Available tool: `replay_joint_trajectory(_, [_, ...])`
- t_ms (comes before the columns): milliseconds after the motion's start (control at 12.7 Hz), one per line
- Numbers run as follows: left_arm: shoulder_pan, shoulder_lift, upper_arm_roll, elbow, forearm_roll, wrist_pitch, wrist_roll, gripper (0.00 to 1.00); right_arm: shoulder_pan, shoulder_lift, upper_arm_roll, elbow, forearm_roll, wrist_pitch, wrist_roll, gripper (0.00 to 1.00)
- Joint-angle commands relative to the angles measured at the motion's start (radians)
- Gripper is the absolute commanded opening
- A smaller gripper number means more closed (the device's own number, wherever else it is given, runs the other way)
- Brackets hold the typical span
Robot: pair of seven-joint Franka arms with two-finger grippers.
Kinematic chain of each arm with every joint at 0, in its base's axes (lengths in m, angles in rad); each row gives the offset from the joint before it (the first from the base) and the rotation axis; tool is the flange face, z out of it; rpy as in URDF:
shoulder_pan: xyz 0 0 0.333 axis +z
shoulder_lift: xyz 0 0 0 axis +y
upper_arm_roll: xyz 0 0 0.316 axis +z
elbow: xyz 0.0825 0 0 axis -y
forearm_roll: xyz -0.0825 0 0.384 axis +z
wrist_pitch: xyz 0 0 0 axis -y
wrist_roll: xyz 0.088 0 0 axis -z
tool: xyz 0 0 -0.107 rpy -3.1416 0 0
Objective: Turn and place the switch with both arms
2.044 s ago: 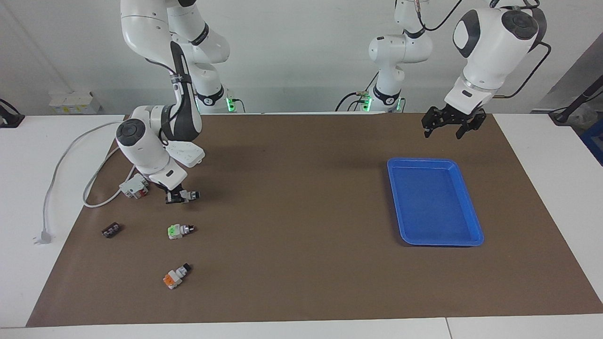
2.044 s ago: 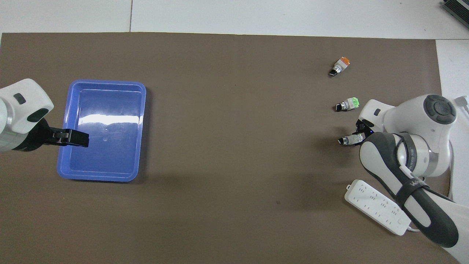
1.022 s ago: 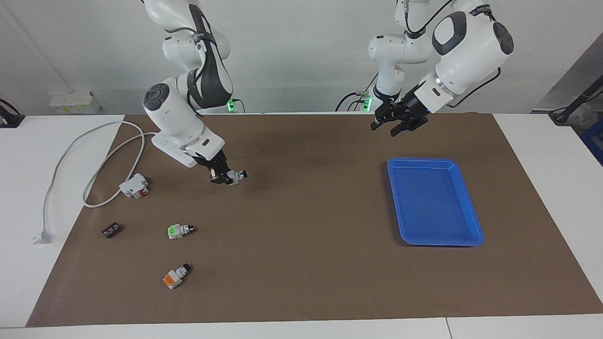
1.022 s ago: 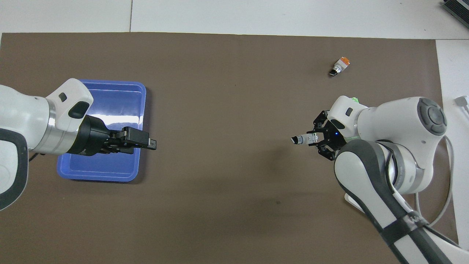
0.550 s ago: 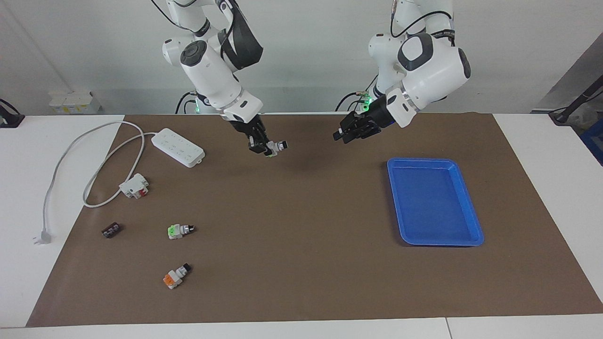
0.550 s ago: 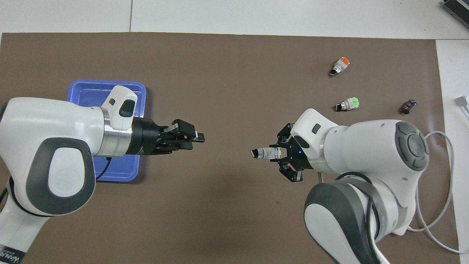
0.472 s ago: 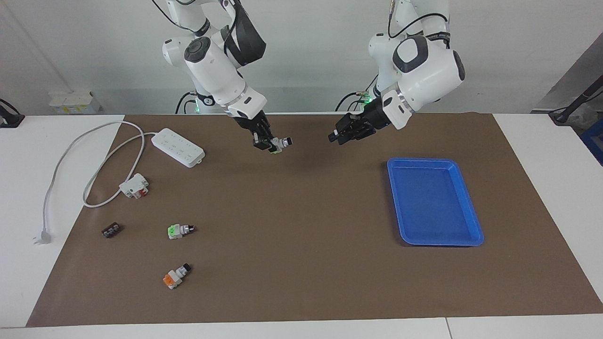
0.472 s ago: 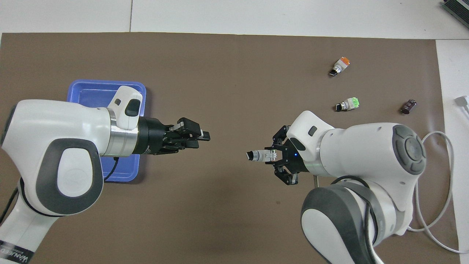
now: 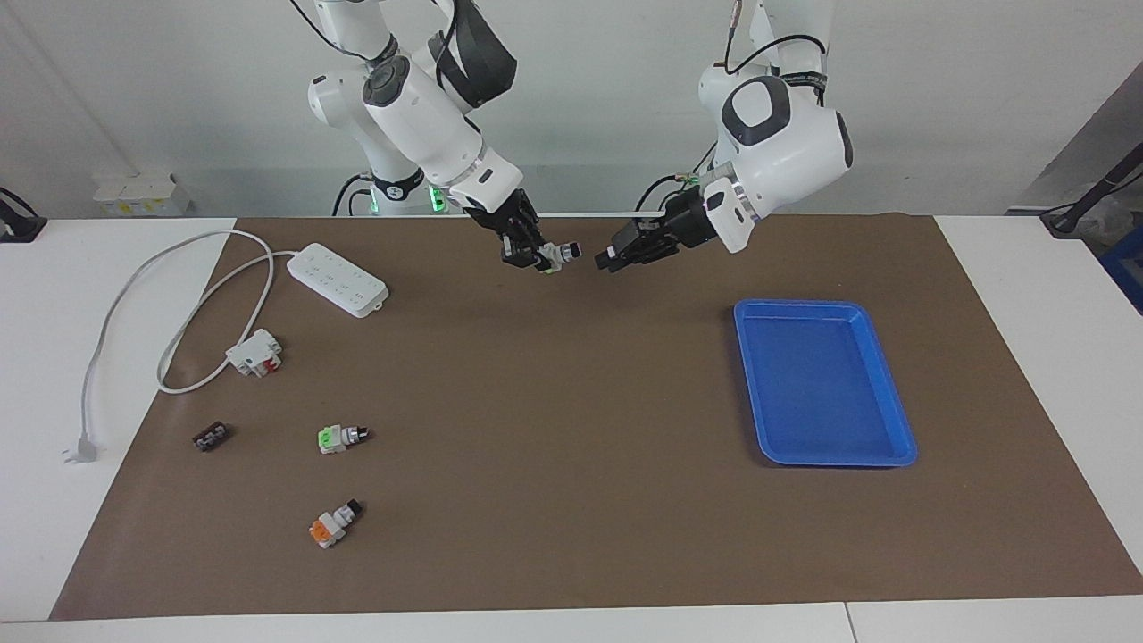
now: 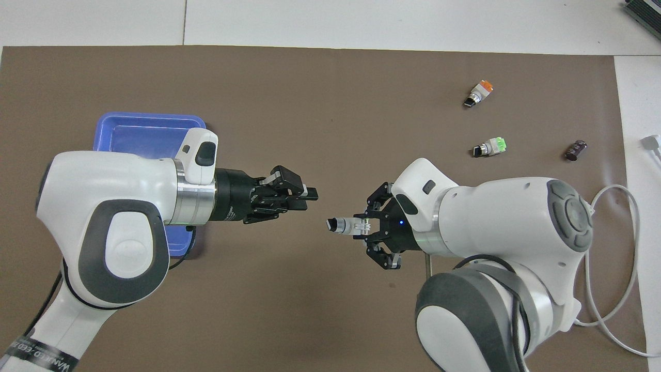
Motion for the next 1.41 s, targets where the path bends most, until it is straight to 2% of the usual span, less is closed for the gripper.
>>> replay_joint_trajectory(0, [-0.051,-0.025,0.013,-0.041,-0.031,0.025,-0.022,0.35,-0.003,0.001,0.005,0.014,0.029,-0.034,0.019,0.0])
replay_joint_trajectory(314, [-0.053,-0.031,0.013,-0.054,-0.031,0.008,-0.029,0.32,-0.003,0.0,0.009,0.014,0.031,-0.036,0.023,0.0])
replay_joint_trajectory(629, [-0.016,-0.041,0.017,-0.057,-0.031,-0.085,-0.05,0.3,-0.003,0.0,0.012,0.014,0.031,-0.036,0.03,0.0])
replay_joint_trajectory(1336, [-0.039,-0.054,0.016,-0.085,-0.031,-0.076,-0.127,0.25,-0.006,0.0,0.013,0.018,0.028,-0.069,0.015,0.0])
